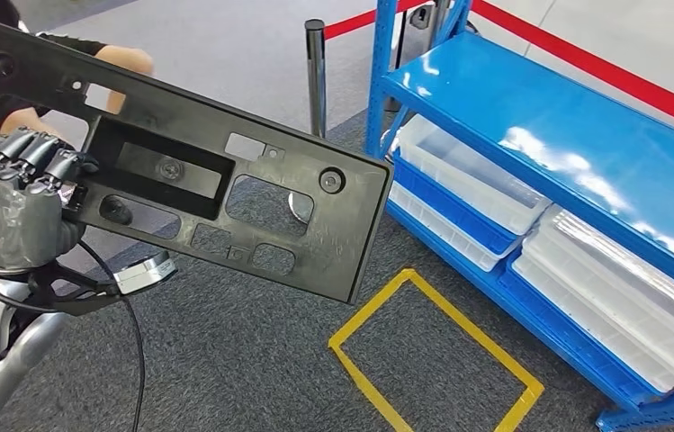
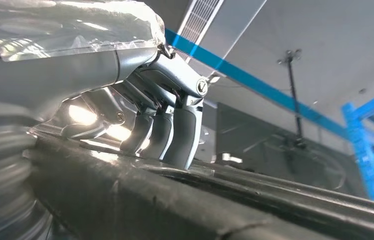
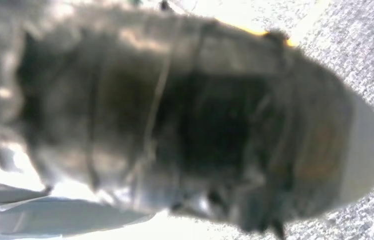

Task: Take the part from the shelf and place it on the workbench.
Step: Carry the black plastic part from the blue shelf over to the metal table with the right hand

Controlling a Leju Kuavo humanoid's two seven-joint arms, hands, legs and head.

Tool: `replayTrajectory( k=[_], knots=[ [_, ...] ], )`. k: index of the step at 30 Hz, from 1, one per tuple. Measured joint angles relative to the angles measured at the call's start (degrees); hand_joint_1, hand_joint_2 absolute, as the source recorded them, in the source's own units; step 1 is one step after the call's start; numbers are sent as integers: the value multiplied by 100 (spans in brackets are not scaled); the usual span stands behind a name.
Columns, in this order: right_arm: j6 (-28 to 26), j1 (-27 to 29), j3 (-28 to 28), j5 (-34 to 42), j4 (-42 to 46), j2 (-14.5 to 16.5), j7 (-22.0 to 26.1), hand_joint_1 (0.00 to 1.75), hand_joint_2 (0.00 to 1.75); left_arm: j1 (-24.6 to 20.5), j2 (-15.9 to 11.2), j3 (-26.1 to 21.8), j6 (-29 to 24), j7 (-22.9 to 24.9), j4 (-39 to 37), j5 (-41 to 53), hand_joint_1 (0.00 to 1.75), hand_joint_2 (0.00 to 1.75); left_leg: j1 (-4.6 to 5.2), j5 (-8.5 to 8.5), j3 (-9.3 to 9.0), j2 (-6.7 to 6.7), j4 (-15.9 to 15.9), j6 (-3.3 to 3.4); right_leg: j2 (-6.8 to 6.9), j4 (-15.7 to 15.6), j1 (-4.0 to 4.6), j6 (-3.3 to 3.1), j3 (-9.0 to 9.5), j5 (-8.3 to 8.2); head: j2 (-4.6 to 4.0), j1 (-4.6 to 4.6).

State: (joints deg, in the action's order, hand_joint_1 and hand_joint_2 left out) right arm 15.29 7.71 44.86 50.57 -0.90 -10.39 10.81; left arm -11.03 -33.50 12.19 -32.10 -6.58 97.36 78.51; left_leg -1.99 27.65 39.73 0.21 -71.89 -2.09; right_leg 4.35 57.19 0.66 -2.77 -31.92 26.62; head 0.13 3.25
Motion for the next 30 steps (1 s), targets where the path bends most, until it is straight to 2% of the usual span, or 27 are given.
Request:
replayTrajectory(
  k=[1,3,7,10,11,12,14,15,16,17,18,20,21,22,23,24,25,26,27,28,29,30],
  knots=[
    [1,-4,-8,-2,0,1,2,0,0,-7,0,10,7,2,-7,-8,175,175,-17,-120,-239,60,265,-27,74,62,-8,14,-72,-6,0,1],
    [1,-7,-18,-4,0,1,4,0,0,-16,-1,16,12,6,-12,-20,175,175,-31,-209,-582,166,695,-52,153,138,-16,29,-148,-9,0,1],
    [1,-7,-19,-4,0,1,5,0,0,-20,-1,16,13,7,-12,-24,175,175,-32,-174,-651,208,804,-56,167,155,-15,34,-158,-7,0,1],
    [5,-8,-21,-37,0,10,24,0,0,-48,-16,18,29,22,-13,-61,175,175,79,0,-828,300,1180,60,289,206,-14,119,-203,-46,1,-1],
    [10,-3,-23,-61,1,21,39,0,0,-70,-28,19,41,28,-16,-86,175,175,114,-40,-808,254,1312,181,151,395,-33,190,-277,135,1,-3],
    [13,3,-24,-77,1,30,50,0,0,-82,-36,19,51,28,-20,-104,175,175,118,-142,-715,164,1344,269,-28,675,-55,242,-363,391,0,-2],
    [17,18,-25,-102,3,49,68,0,0,-107,-49,20,71,28,-25,-136,175,175,116,-380,-480,-40,1399,425,-416,1444,-91,325,-561,995,0,-6],
    [17,20,-25,-103,3,51,70,0,0,-106,-49,20,75,27,-25,-142,175,175,118,-444,-393,-109,1389,421,-432,1644,-94,325,-556,1059,0,-5],
    [17,20,-25,-105,4,52,73,0,0,-106,-49,20,80,27,-26,-147,175,175,117,-508,-303,-185,1376,409,-438,1659,-101,321,-462,998,0,-5],
    [17,19,-25,-105,4,53,76,0,0,-105,-49,20,84,27,-26,-152,175,175,112,-572,-216,-264,1363,391,-460,1475,-111,314,-272,846,0,-5],
    [17,18,-25,-106,4,53,79,0,0,-105,-50,20,87,27,-27,-160,175,175,106,-633,-137,-342,1350,368,-537,1128,-126,302,-7,683,0,-5],
    [15,18,-25,-107,3,55,87,0,0,-104,-55,20,89,26,-26,-169,175,175,104,-762,-16,-485,1340,308,-836,366,-150,277,484,580,0,1],
    [15,21,-25,-107,3,57,89,0,0,-106,-61,20,90,25,-26,-173,175,175,103,-831,12,-551,1353,273,-948,134,-148,269,604,595,0,1],
    [14,23,-25,-110,2,60,90,0,0,-107,-69,20,90,26,-25,-173,175,175,101,-906,31,-621,1383,233,-985,28,-134,262,638,623,1,1],
    [13,24,-25,-115,2,63,90,0,0,-103,-80,20,90,26,-26,-174,175,175,98,-989,40,-697,1427,188,-922,14,-122,250,606,582,1,-1],
    [12,21,-25,-122,2,64,90,0,0,-98,-92,21,89,27,-27,-175,175,175,88,-1031,62,-716,1453,153,-833,-3,-125,220,560,529,1,-9],
    [10,14,-25,-128,3,66,90,0,0,-96,-106,21,89,27,-27,-175,175,175,88,-967,109,-632,1420,129,-738,-17,-126,176,507,465,1,-6],
    [10,13,-25,-134,3,68,90,0,0,-95,-116,22,89,26,-28,-175,175,175,86,-772,178,-484,1284,112,-635,-34,-127,123,436,388,0,3],
    [11,16,-25,-142,3,70,90,0,0,-97,-123,22,90,25,-29,-175,175,175,79,-465,255,-295,1029,101,-533,-41,-123,77,362,316,0,10],
    [12,23,-26,-150,3,72,90,0,0,-100,-126,23,90,24,-30,-175,175,175,75,-123,335,-145,669,82,-436,-37,-98,49,282,254,0,21],
    [13,32,-26,-161,2,73,91,0,0,-97,-126,25,90,20,-31,-179,175,175,60,128,396,-78,266,58,-337,-31,-78,37,199,201,0,24],
    [14,38,-27,-174,2,73,94,0,0,-95,-126,28,91,9,-33,-190,175,175,48,227,415,-53,-81,38,-241,-22,-59,38,115,151,0,24]
  ],
)
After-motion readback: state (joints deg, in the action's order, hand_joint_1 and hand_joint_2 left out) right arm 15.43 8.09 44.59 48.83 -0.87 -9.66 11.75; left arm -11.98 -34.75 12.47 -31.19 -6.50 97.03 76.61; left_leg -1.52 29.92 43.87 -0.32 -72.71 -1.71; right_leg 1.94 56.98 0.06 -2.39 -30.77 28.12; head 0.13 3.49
